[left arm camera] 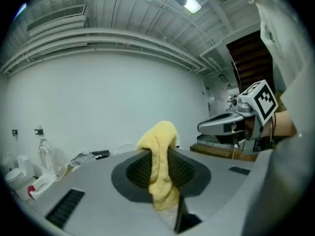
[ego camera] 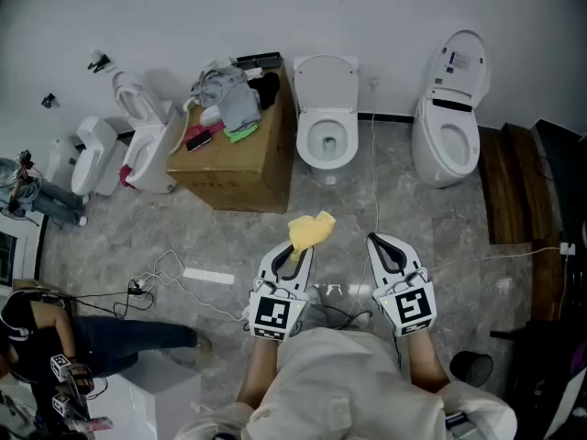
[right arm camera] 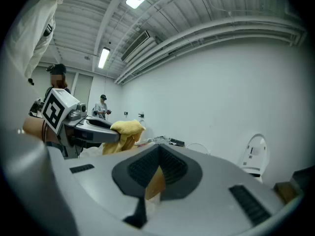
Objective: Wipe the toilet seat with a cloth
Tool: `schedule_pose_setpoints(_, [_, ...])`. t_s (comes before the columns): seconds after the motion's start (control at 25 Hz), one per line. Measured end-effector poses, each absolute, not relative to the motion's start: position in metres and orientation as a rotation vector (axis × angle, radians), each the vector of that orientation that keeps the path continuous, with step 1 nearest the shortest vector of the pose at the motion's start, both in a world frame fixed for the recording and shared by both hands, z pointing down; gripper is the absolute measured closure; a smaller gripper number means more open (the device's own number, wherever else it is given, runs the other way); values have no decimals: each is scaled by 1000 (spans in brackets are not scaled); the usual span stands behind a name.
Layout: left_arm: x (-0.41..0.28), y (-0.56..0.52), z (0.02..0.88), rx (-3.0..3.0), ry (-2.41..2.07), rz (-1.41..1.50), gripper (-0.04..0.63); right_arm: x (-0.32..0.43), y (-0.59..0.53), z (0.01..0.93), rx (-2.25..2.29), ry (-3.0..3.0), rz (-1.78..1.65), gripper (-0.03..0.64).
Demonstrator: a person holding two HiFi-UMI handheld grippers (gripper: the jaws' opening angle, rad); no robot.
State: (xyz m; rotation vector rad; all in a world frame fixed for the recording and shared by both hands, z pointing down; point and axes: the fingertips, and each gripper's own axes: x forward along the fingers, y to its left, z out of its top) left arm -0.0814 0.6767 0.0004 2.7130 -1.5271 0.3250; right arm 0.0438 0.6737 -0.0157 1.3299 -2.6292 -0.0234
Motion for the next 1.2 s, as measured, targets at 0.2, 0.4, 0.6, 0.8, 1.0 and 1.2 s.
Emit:
schedule_pose_setpoints(0.2, [-106, 660, 2, 2723, -1499, 288, 514, 24, 651, -12, 1408, -2603, -6, 609])
schedule_pose_setpoints(0.4, [-136, 636, 9, 2742, -1445, 267, 514, -13, 631, -6, 1430, -2563, -16, 609])
schedule_pose_setpoints(0.6, [-156, 610, 10, 2784, -1386, 269, 514, -45, 616, 2, 1449, -2553, 8, 609])
schedule_pose_setpoints(0.8, [-161, 585, 11, 2798, -1343, 254, 514, -64, 597, 0, 1433, -2547, 9, 609])
schedule_pose_setpoints(1.0, [-156, 557, 12, 2806, -1323, 247, 514, -59, 569, 1, 1452, -2534, 11, 609])
schedule_pose_setpoints(1.2, [-153, 532, 12, 2782, -1361, 242, 514, -57, 542, 3, 1426, -2549, 11, 609])
